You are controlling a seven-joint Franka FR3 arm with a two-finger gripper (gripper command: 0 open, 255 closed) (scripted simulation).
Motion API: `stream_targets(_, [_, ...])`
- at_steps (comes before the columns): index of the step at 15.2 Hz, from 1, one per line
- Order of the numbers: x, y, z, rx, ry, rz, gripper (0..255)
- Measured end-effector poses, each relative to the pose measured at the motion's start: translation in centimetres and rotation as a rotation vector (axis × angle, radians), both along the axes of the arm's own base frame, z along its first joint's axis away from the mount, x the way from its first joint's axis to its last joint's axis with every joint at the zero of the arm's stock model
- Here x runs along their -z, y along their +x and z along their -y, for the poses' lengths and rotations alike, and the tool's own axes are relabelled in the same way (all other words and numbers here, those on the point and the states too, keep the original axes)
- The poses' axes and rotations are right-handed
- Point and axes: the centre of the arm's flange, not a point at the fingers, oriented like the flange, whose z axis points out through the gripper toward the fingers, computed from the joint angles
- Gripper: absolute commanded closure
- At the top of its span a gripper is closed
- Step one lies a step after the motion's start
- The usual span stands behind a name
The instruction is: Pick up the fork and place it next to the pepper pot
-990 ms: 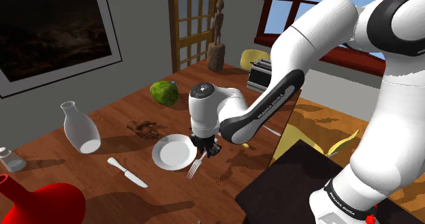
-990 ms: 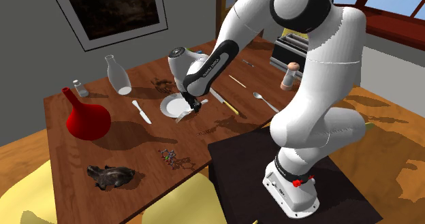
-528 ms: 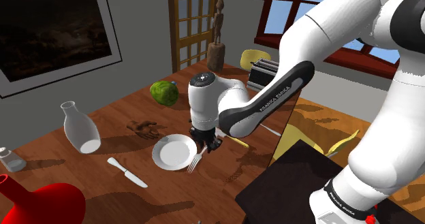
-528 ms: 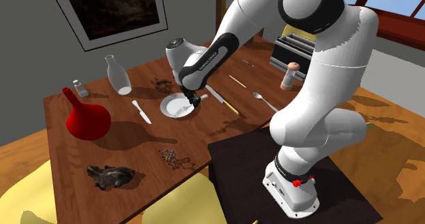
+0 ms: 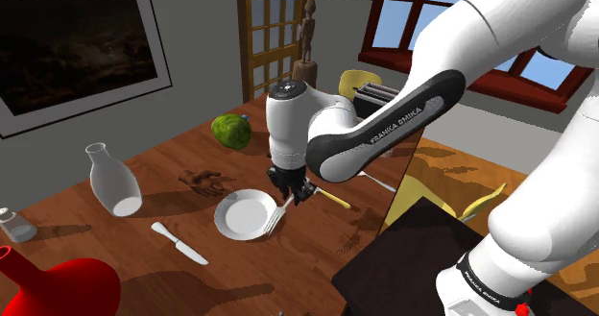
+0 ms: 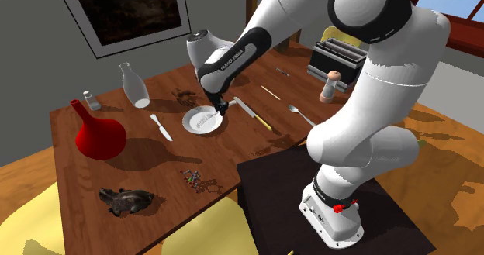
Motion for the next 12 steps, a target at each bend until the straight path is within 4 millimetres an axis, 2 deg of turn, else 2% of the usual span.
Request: stream_targets(12, [-6.3, 0.0, -0.1, 0.0, 0.0, 0.0, 255])
